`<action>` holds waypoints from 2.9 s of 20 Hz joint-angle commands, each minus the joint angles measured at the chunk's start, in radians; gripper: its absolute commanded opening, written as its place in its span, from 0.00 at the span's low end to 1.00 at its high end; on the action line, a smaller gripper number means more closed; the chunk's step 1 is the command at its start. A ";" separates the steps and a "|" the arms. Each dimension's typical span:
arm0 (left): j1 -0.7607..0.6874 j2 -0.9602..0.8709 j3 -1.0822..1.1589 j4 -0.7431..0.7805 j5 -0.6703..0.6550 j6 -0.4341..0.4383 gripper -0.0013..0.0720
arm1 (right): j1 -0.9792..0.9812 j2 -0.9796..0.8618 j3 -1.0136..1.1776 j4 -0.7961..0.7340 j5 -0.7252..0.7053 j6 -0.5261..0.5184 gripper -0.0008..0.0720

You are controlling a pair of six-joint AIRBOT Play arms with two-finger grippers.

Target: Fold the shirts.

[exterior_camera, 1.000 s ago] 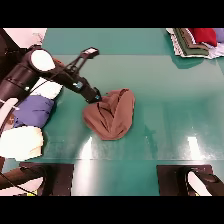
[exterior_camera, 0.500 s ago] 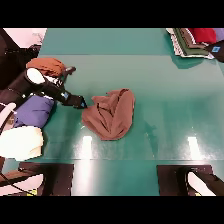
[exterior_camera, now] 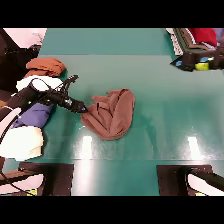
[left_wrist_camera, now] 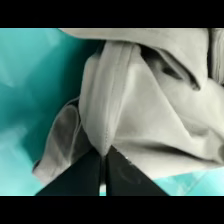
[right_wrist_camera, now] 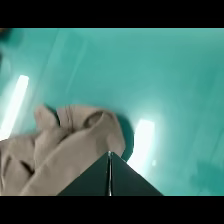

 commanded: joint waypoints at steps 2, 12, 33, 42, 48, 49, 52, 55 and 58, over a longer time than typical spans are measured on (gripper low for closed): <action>0.030 0.036 0.106 0.126 -0.021 -0.039 0.05 | 0.088 -0.197 0.000 0.002 0.035 0.000 0.66; 0.042 0.061 0.173 0.166 -0.052 -0.039 0.05 | 0.195 -0.554 0.001 0.275 -0.053 -0.069 0.96; 0.125 0.497 0.853 0.159 -0.061 -0.172 0.05 | -0.146 0.437 0.001 0.209 -0.137 -0.093 0.03; 0.125 0.483 0.427 0.159 -0.212 -0.241 0.05 | -0.163 0.347 -0.110 0.051 0.274 0.089 0.03; 0.125 0.455 -0.223 0.165 0.131 -0.183 0.05 | -0.018 0.102 -0.386 0.053 0.012 0.072 0.03; 0.125 0.434 -0.260 0.165 0.194 -0.184 0.05 | -0.004 0.062 -0.393 0.053 -0.049 0.067 0.03; 0.125 0.345 -0.235 0.160 0.335 -0.183 0.05 | 0.026 -0.049 -0.336 0.058 -0.159 0.067 0.03; 0.125 0.272 -0.145 0.159 0.431 -0.183 0.05 | 0.028 -0.144 -0.206 0.058 -0.168 0.068 0.04; 0.125 0.214 -0.061 0.165 0.439 -0.184 0.24 | 0.018 -0.204 -0.091 0.055 -0.163 0.068 0.07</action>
